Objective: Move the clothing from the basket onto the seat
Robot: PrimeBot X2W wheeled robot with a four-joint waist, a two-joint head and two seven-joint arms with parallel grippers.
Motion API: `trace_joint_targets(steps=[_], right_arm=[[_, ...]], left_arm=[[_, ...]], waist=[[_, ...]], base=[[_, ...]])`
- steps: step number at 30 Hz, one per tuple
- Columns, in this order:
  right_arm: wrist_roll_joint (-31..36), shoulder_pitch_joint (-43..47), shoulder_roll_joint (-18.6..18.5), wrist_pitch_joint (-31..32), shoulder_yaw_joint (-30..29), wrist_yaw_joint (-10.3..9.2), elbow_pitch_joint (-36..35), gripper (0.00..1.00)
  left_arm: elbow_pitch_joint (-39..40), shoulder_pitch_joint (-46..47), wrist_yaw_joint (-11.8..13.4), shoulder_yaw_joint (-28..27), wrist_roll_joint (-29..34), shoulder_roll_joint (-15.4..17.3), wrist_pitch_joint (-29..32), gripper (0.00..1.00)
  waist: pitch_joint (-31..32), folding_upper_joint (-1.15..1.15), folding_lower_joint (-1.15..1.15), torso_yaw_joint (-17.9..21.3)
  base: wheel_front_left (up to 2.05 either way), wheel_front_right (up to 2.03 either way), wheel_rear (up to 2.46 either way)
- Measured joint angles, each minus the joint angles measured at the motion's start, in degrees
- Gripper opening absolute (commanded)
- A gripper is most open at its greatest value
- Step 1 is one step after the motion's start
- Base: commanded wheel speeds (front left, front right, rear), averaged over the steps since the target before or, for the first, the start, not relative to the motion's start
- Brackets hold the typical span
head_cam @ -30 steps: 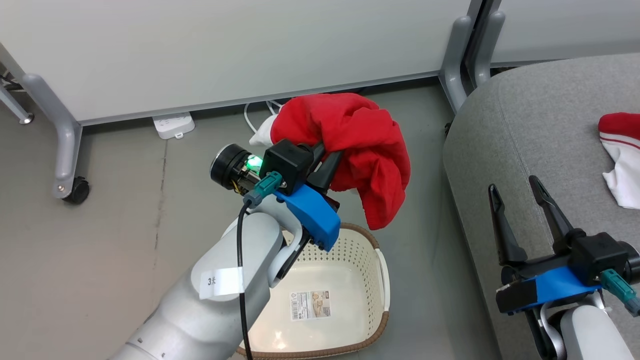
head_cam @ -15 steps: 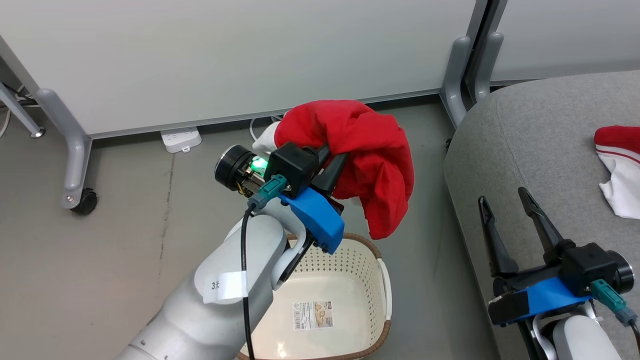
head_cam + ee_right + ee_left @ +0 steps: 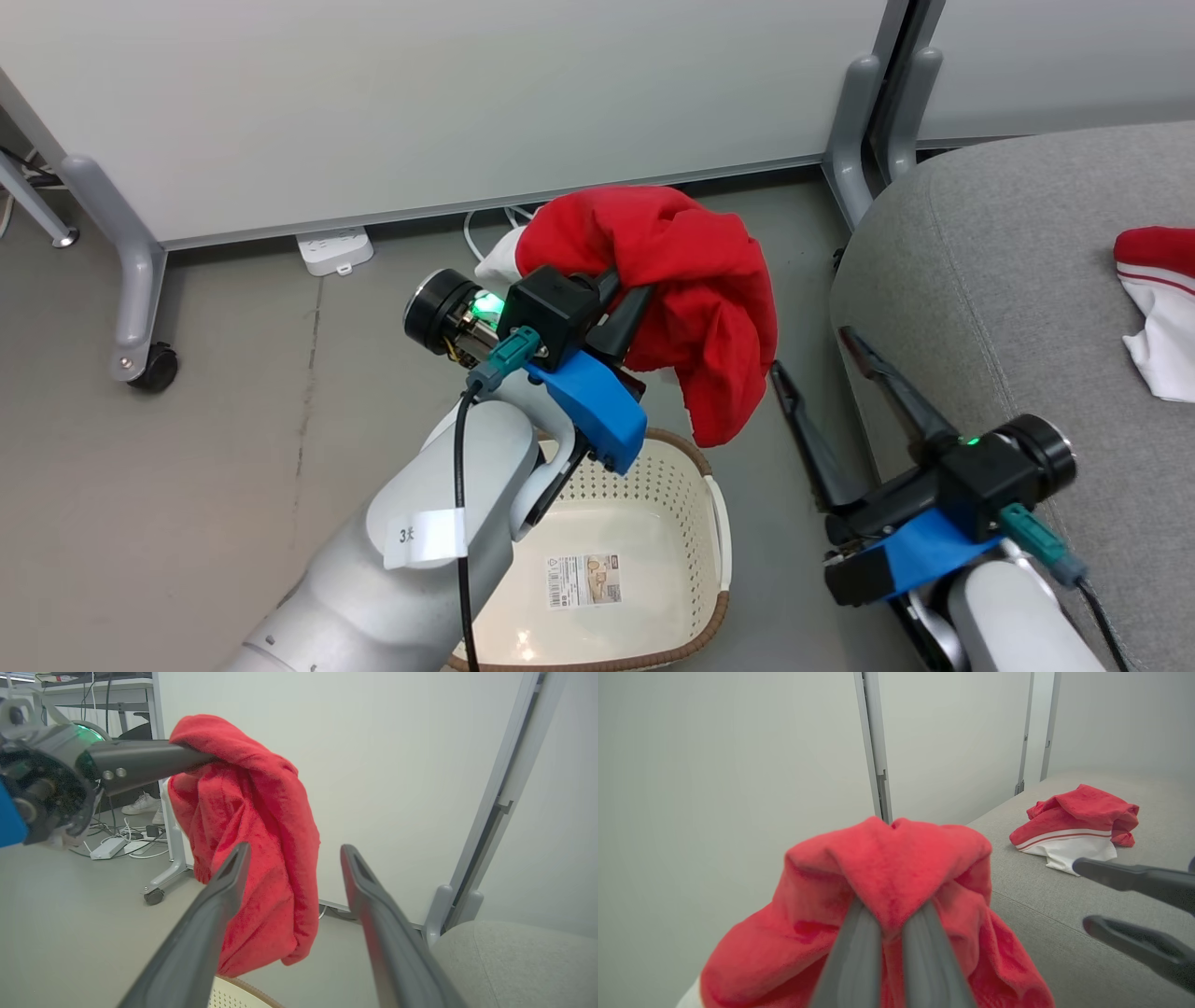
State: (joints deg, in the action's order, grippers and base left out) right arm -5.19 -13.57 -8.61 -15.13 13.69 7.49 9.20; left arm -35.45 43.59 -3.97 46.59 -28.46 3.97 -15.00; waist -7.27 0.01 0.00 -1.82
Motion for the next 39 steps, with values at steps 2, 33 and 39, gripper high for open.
trace_joint_targets(steps=[2, 33, 39], right_arm=[[-0.07, -1.02, -0.07, 0.00, 2.18, 0.00, 0.23, 1.00], [2.79, -18.80, 1.92, -0.01, 9.81, 0.00, 22.72, 0.50], [2.40, -19.56, 2.87, -0.01, 10.13, 0.00, 23.70, 0.00]], left_arm=[[0.03, 0.00, 0.07, 0.04, 0.09, -0.05, 0.00, 0.00], [2.87, 2.13, 0.47, 6.11, -1.41, -1.03, 0.01, 0.00], [2.92, 2.50, 0.78, 6.89, -2.11, -1.04, 0.01, 0.00]], waist=[[-0.22, 0.00, 0.00, -0.12], [-3.70, 0.00, 0.00, -2.81], [-3.87, 0.00, 0.00, -2.74]], base=[[0.00, 0.00, 0.00], [0.00, 0.00, 0.00], [0.00, 0.00, 0.00]])
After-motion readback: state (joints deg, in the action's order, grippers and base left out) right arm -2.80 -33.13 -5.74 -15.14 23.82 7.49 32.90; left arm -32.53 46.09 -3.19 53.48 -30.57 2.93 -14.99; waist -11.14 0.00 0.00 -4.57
